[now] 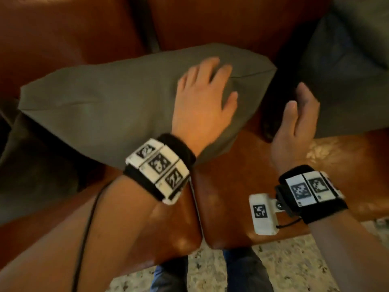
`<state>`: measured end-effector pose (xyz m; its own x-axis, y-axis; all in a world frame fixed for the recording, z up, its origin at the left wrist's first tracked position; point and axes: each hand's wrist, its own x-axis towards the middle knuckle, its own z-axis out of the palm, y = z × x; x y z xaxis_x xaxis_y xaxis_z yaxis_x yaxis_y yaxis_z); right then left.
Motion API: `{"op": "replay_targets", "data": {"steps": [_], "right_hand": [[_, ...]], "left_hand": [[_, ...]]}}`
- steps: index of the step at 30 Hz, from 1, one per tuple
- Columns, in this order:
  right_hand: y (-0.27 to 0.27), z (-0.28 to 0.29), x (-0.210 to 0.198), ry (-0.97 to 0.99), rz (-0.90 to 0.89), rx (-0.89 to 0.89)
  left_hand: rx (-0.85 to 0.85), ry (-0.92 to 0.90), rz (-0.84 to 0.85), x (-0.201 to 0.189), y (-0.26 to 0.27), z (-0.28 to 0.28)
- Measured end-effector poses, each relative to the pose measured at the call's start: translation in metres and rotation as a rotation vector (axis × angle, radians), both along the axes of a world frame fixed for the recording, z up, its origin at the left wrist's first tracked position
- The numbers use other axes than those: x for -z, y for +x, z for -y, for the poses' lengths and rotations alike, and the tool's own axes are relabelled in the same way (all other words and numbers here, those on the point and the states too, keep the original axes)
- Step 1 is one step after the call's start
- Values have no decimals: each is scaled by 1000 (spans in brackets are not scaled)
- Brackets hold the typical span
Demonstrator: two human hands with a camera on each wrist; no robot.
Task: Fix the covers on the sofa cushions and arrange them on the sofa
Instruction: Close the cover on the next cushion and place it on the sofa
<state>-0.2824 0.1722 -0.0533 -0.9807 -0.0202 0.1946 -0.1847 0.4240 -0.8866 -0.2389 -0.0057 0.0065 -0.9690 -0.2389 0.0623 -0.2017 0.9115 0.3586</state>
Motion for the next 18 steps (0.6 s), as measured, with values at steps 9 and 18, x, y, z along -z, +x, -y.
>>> {"op": "replay_targets", "data": {"steps": [9,18], "right_hand": [[-36,54,49,-495,731,-106],[-16,68,97,-326,941,-247]], "left_hand": [[-21,-243,230,28,-54,-1],[-79,-309,251,31,-42,7]]}}
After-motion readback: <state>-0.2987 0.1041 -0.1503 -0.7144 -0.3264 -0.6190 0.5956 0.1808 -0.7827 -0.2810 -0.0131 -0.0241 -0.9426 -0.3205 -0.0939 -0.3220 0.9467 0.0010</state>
